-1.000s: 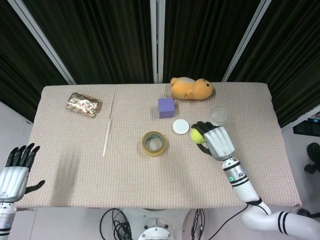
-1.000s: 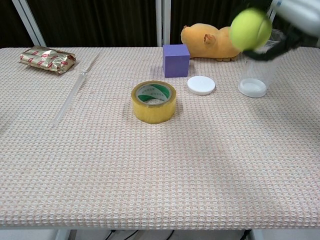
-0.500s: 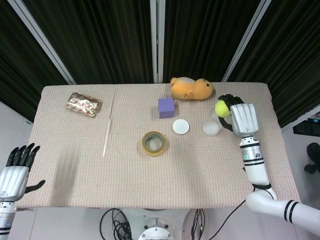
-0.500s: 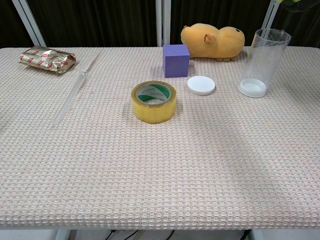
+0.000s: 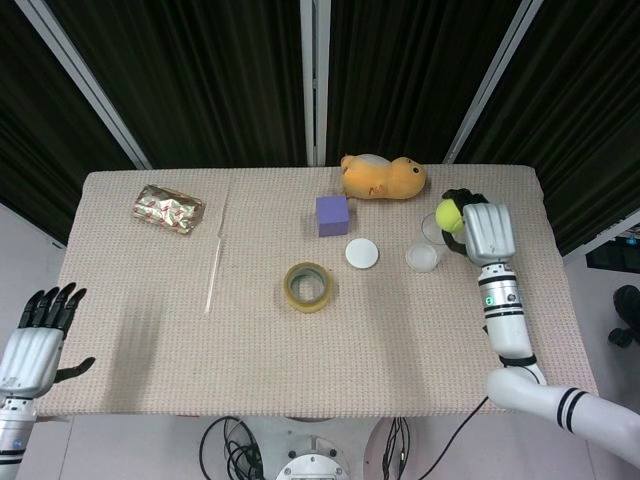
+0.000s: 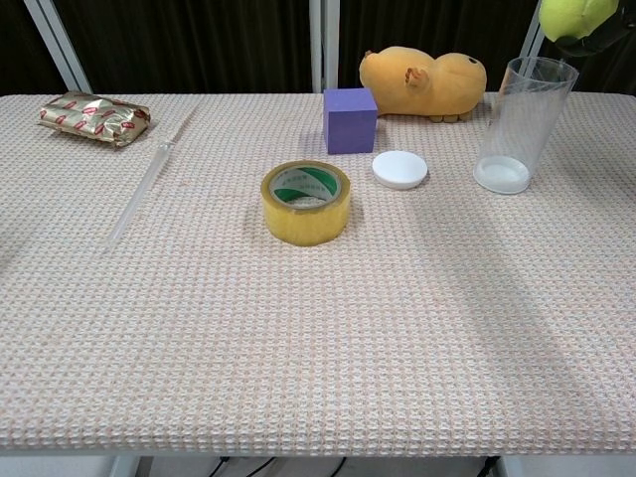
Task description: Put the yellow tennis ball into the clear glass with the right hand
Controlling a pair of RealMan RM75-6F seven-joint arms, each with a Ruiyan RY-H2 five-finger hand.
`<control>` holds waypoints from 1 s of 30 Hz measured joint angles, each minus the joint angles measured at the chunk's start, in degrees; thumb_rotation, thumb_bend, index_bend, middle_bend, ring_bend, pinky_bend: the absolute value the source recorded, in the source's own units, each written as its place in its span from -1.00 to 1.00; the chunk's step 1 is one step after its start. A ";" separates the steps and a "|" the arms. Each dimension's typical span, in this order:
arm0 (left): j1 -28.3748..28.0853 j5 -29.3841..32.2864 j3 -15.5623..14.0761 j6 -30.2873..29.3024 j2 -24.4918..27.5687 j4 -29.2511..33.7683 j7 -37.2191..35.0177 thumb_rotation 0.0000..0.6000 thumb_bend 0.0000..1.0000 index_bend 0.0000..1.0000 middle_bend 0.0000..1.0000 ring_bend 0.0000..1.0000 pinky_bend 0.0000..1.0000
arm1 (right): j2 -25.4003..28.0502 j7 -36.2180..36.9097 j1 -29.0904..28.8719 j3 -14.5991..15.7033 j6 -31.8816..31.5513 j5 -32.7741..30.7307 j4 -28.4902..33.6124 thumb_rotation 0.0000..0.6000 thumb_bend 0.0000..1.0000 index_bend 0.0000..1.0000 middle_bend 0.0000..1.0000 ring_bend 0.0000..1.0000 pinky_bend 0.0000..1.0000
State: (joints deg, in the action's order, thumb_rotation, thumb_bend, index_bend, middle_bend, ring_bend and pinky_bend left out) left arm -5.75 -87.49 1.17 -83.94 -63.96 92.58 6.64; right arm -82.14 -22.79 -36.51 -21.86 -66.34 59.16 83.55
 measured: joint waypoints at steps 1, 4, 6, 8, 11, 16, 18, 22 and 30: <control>-0.01 0.06 0.00 0.03 -0.03 0.01 0.09 1.00 -0.87 -1.00 -1.00 -1.00 -1.00 | -0.02 0.28 -0.03 0.07 0.19 -0.17 0.02 1.00 -0.35 -0.19 -0.14 0.04 0.42; -0.01 0.28 0.00 0.12 -0.22 -0.12 0.16 1.00 -0.87 -1.00 -1.00 -1.00 -1.00 | 0.00 1.17 -0.12 0.28 1.00 -1.09 0.53 1.00 -0.38 -0.27 -0.21 -0.05 0.36; -0.04 0.30 -0.01 0.15 -0.31 -0.22 0.22 1.00 -0.87 -1.00 -1.00 -1.00 -1.00 | 0.05 1.14 -0.23 0.50 1.20 -1.51 0.70 1.00 -0.45 -0.35 -0.31 -0.18 0.25; -0.06 0.25 -0.02 0.12 -0.34 -0.28 0.29 1.00 -0.87 -1.00 -1.00 -1.00 -1.00 | 0.17 0.99 -0.32 0.65 1.51 -2.09 0.94 1.00 -0.51 -0.43 -0.41 -0.34 0.11; -0.06 0.15 0.03 -0.09 -0.34 -0.32 0.18 1.00 -0.87 -1.00 -1.00 -1.00 -1.00 | 0.43 0.89 -0.49 0.81 1.77 -2.89 1.32 1.00 -0.58 -0.54 -0.52 -0.53 -0.07; -0.09 0.13 0.04 -0.12 -0.40 -0.54 -0.12 1.00 -0.87 -1.00 -1.00 -1.00 -1.00 | 0.78 2.21 -0.64 0.98 3.03 -3.73 1.64 1.00 -0.62 -0.68 -0.64 -0.69 -0.17; -0.10 0.20 0.00 -0.04 -0.42 -0.62 -0.13 1.00 -0.88 -1.00 -1.00 -1.00 -1.00 | 0.97 2.96 -0.75 1.08 3.53 -3.97 1.69 1.00 -0.63 -0.71 -0.66 -0.70 -0.21; 0.00 0.23 -0.02 -0.22 -0.35 -0.59 -0.25 1.00 -0.87 -1.00 -1.00 -1.00 -1.00 | 1.39 4.09 -0.77 1.28 3.66 -3.68 1.88 1.00 -0.64 -0.71 -0.67 -0.70 -0.21; 0.05 -0.20 -0.06 -0.65 -0.27 -0.35 -0.25 1.00 -0.87 -1.00 -1.00 -1.00 -1.00 | 3.72 6.79 1.07 1.70 0.27 -0.33 4.95 1.00 -0.65 -0.71 -0.68 -0.72 -0.25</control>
State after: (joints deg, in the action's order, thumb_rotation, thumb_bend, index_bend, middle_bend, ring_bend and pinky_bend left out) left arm -5.70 -87.68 1.11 -84.59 -64.22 92.23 6.39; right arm -78.43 -16.00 -35.44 -20.16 -66.07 58.83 88.49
